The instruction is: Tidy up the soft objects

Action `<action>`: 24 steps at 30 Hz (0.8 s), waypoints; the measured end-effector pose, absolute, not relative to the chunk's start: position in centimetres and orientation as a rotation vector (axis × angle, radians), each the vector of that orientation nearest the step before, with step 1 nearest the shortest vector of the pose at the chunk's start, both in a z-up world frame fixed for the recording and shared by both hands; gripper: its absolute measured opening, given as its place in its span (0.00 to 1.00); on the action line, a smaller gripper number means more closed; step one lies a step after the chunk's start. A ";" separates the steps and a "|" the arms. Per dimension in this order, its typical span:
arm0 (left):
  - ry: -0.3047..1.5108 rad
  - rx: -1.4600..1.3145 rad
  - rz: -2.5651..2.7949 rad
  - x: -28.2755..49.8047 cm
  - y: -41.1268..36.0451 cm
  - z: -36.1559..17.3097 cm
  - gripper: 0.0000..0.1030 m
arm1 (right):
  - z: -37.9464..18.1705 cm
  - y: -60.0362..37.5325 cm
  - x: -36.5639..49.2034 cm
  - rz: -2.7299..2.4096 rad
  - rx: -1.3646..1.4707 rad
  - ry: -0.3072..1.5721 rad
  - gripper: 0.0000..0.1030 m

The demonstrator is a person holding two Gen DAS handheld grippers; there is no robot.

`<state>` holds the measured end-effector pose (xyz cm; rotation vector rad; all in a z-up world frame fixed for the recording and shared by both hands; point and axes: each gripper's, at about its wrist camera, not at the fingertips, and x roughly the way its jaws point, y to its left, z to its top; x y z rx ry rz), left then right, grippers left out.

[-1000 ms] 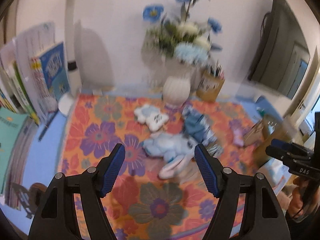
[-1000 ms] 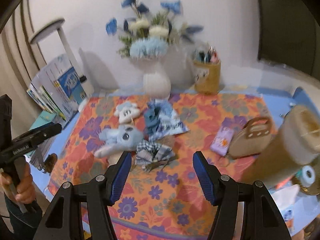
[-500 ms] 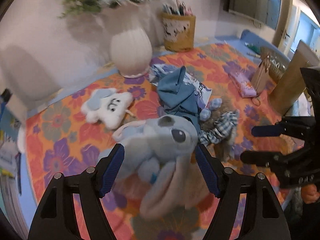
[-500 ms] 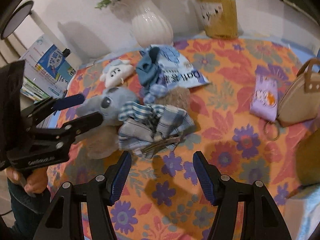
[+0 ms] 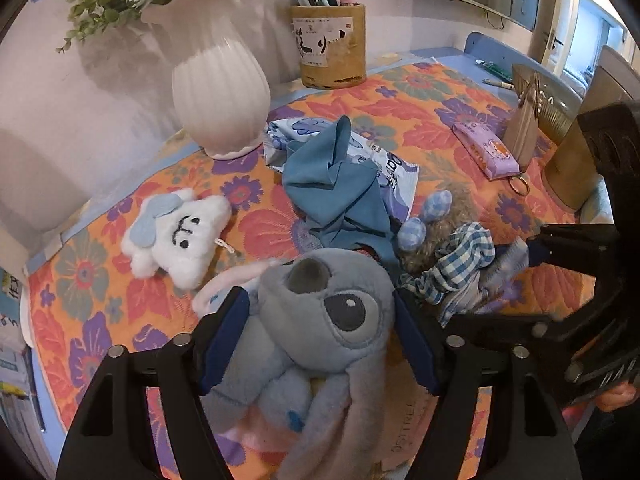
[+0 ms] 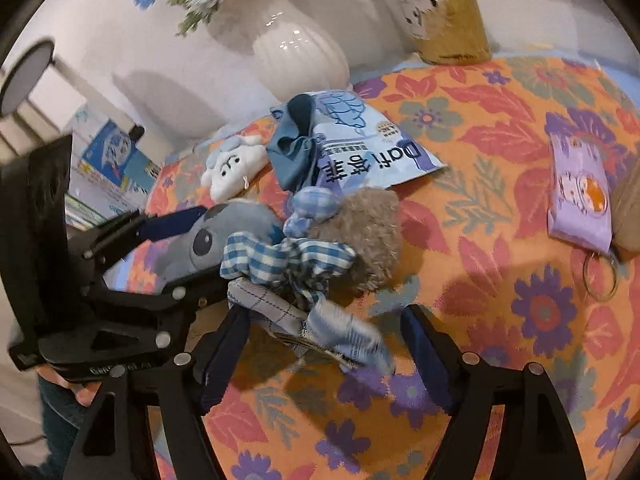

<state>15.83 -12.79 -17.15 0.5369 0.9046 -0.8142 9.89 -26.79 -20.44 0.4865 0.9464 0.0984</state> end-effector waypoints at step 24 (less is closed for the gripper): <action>0.751 0.231 -0.753 7.2 -2.2 -7.5 0.53 | -15.8 -24.5 1.5 0.178 0.373 0.942 0.14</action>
